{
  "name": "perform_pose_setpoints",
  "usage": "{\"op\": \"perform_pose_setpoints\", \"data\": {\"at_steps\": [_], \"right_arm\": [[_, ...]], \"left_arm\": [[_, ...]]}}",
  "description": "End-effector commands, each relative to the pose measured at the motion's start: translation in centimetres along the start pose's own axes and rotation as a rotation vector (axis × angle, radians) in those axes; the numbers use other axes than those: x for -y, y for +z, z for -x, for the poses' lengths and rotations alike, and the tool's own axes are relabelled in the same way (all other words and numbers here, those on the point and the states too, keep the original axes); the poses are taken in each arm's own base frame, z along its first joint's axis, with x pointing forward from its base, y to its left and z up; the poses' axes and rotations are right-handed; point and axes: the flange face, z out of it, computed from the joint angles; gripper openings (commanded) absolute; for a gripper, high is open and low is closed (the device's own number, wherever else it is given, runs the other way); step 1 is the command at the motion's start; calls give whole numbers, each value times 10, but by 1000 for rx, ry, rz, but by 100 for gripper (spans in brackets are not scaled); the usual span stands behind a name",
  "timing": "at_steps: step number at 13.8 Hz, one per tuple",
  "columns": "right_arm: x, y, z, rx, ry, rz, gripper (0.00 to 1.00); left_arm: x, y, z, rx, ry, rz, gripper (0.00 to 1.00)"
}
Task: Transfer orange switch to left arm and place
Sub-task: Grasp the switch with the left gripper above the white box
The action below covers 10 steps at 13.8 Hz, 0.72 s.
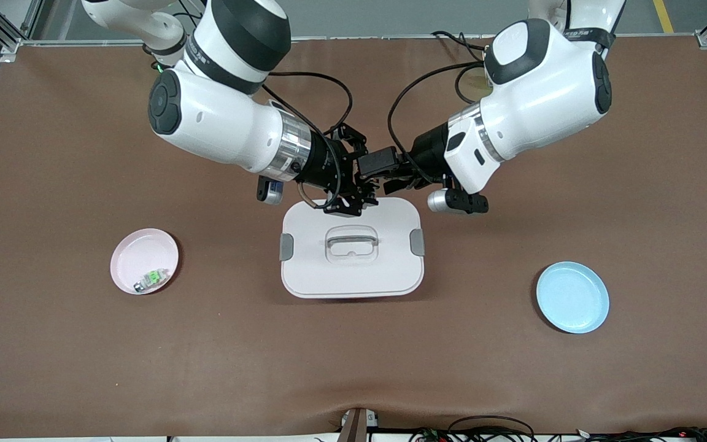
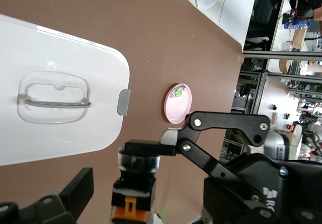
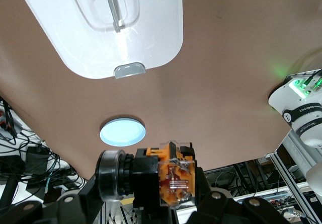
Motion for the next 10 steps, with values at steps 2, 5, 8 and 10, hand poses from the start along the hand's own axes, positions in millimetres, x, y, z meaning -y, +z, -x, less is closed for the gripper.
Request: {"op": "perform_pose_setpoints", "data": {"at_steps": [2,5,8,10], "right_arm": [[-7,-2,19,16,-5,-31,0],[-7,-3,21,22,-10,-36,0],[-3,-5,18,23,-4,-41,0],[-4,-6,20,32,-8,-51,0]], "left_arm": [[9,5,-8,-9,103,-19,100],[10,7,-10,-8,116,-19,100],[11,5,-11,-10,116,-18,100],[12,6,-11,-9,113,-19,58]]}}
